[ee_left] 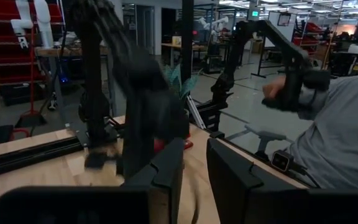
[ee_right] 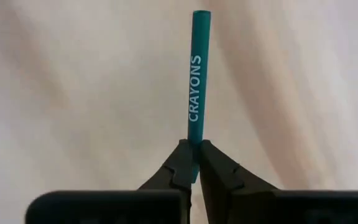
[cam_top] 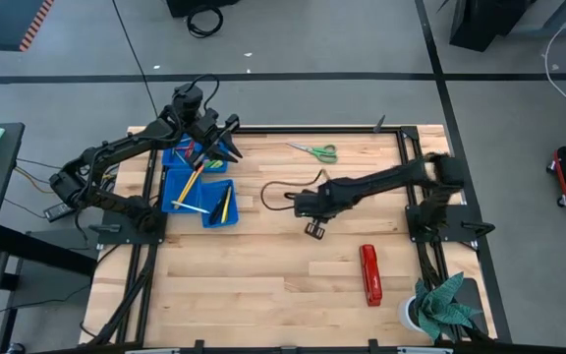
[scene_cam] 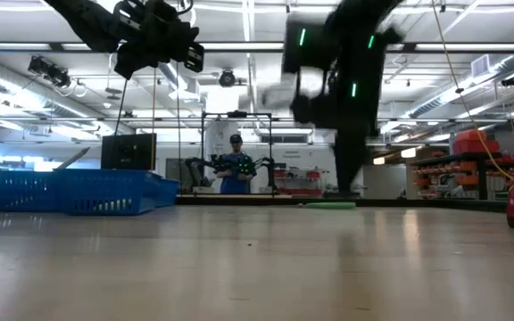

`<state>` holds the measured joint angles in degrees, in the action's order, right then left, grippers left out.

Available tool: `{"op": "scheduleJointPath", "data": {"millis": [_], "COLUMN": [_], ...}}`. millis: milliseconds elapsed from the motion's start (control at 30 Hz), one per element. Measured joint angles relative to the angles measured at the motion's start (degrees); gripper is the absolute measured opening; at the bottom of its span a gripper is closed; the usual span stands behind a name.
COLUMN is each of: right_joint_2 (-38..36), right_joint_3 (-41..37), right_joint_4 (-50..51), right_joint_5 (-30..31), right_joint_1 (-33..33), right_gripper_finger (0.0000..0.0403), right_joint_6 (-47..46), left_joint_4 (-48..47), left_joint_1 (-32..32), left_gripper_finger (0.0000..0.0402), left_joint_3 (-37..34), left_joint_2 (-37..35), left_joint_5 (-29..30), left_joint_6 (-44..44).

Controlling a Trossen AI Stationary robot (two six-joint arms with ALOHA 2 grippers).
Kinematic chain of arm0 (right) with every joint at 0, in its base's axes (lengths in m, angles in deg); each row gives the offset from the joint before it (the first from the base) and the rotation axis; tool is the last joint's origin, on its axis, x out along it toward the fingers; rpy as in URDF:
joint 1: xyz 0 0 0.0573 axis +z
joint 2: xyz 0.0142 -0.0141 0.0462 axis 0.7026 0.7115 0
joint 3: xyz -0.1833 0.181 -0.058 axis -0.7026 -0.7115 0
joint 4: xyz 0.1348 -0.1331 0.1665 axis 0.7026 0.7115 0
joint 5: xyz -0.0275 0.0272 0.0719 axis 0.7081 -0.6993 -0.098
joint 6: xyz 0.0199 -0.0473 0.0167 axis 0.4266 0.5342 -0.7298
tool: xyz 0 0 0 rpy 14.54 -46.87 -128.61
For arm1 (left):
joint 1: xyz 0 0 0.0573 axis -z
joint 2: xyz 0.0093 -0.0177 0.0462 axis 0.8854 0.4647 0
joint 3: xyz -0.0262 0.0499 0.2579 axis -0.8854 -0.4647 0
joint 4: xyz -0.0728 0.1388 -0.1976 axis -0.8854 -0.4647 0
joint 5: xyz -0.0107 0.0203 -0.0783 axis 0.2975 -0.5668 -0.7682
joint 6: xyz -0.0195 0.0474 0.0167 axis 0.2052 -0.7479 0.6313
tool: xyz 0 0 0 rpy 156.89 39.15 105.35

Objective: Sort crayons/erasers/pens/pencils in bins
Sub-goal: Put the green crayon into the top left blue bin

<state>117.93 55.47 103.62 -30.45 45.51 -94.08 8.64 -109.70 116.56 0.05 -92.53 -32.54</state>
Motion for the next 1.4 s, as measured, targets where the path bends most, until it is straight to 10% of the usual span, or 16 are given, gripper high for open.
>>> {"op": "scheduleJointPath", "data": {"millis": [367, 800, 1100, 1400], "right_joint_2": [-18.5, -14.4, -12.6, -12.5], "right_joint_3": [0.2, 0.2, 0.3, 0.3], "right_joint_4": [-5.5, -12.0, -24.0, -36.0], "right_joint_5": [15.6, 44.1, 45.2, 43.9], "right_joint_1": [12.0, 26.5, 26.2, 23.1], "right_gripper_finger": [0.0021, 0.0022, 0.0023, 0.0023], "right_joint_6": [-1.5, 3.2, 14.6, 28.2], "left_joint_4": [-6.3, -6.4, -6.2, -2.9], "left_joint_1": [4.9, 14.2, 19.5, 23.6], "left_gripper_finger": [0.0071, 0.0140, 0.0198, 0.0204], "left_joint_3": [0.0, 0.0, 0.0, 0.0], "left_joint_2": [0.3, 0.6, 0.6, 0.7], "left_joint_5": [-5.6, 5.4, 30.6, 28.5], "left_joint_6": [-16.2, -26.9, -27.3, -26.9]}}
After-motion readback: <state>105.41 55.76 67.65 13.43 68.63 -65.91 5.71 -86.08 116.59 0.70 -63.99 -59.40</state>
